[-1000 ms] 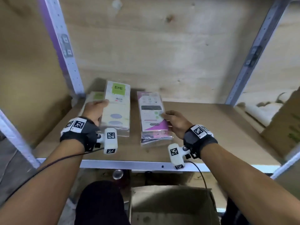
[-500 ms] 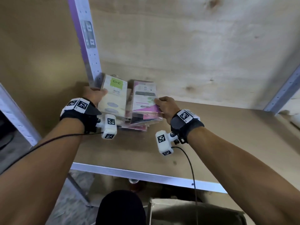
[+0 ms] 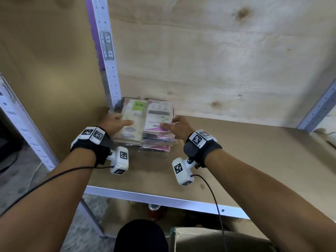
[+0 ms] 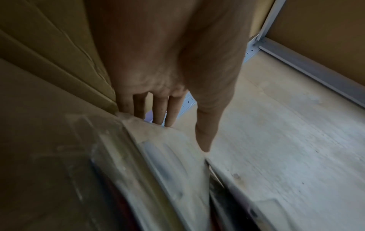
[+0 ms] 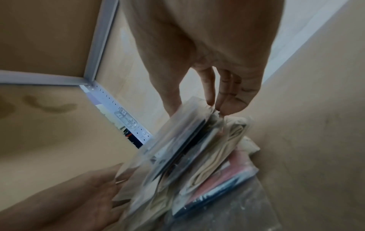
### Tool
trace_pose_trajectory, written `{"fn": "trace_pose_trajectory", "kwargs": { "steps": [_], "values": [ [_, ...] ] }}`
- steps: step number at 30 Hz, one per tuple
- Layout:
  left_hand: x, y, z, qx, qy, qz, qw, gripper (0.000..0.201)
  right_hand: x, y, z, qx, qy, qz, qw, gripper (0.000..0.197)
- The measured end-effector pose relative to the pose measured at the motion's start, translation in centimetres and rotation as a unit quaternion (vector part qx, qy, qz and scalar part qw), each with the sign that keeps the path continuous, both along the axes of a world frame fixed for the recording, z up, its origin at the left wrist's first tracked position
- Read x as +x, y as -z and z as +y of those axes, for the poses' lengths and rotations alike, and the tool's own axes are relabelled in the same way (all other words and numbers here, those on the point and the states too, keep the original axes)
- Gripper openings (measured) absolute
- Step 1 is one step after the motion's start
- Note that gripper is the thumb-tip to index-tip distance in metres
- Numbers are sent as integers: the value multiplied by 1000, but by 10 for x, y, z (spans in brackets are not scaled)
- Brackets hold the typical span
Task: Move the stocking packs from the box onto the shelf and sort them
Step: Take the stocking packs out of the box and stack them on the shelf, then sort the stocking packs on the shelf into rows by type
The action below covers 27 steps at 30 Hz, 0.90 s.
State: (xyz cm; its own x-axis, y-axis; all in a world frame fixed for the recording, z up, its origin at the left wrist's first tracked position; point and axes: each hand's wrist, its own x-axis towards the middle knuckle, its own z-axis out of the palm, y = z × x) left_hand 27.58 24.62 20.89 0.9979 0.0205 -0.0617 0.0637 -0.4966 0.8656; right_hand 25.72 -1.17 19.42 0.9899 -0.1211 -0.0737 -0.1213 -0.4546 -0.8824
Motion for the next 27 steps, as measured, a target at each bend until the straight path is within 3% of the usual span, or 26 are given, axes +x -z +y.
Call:
{"fn": "trace_pose_trajectory", "kwargs": {
  "steps": [2,4,13,17,20,24,27],
  "values": [
    [-3,1,-2,13,30,-4,999,34,0,1,3,-27,-1,15,1000,65],
    [-5,3,-5,21,56,-25,998,37,0,2,6,-55,6,11,998,69],
    [12,8,-7,131,79,-7,988,67,11,2,3,-118,11,-8,993,51],
    [19,11,-14,177,69,-7,982,76,9,7,-4,-90,22,-5,996,46],
    [13,3,-27,216,23,-38,975,94,2,7,-14,-72,17,14,997,43],
    [-11,-21,-52,288,-51,-75,953,84,-13,-4,-32,-33,-24,39,998,34],
    [-34,-38,-73,302,-26,-136,943,83,-39,-18,-47,65,-47,65,995,21]
  ]
}}
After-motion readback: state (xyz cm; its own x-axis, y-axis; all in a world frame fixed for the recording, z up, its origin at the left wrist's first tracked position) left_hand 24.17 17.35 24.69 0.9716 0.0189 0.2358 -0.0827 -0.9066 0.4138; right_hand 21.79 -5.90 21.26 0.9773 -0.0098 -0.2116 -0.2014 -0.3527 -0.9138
